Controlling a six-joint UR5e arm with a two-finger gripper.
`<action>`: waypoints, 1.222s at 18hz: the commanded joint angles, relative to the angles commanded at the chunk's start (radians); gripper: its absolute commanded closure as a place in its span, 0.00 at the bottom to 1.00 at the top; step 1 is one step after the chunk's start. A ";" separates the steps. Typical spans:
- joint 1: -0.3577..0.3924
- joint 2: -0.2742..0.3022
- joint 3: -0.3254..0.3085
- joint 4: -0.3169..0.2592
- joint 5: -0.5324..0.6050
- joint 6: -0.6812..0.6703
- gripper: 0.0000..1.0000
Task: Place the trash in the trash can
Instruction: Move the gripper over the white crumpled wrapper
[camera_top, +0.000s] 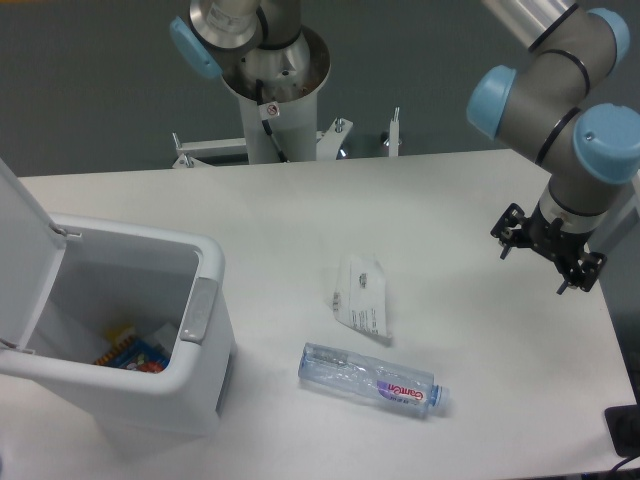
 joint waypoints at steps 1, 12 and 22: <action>0.000 0.000 -0.002 0.000 0.000 -0.003 0.00; -0.072 0.031 -0.020 0.005 -0.011 -0.185 0.00; -0.199 0.116 -0.299 0.204 -0.009 -0.367 0.00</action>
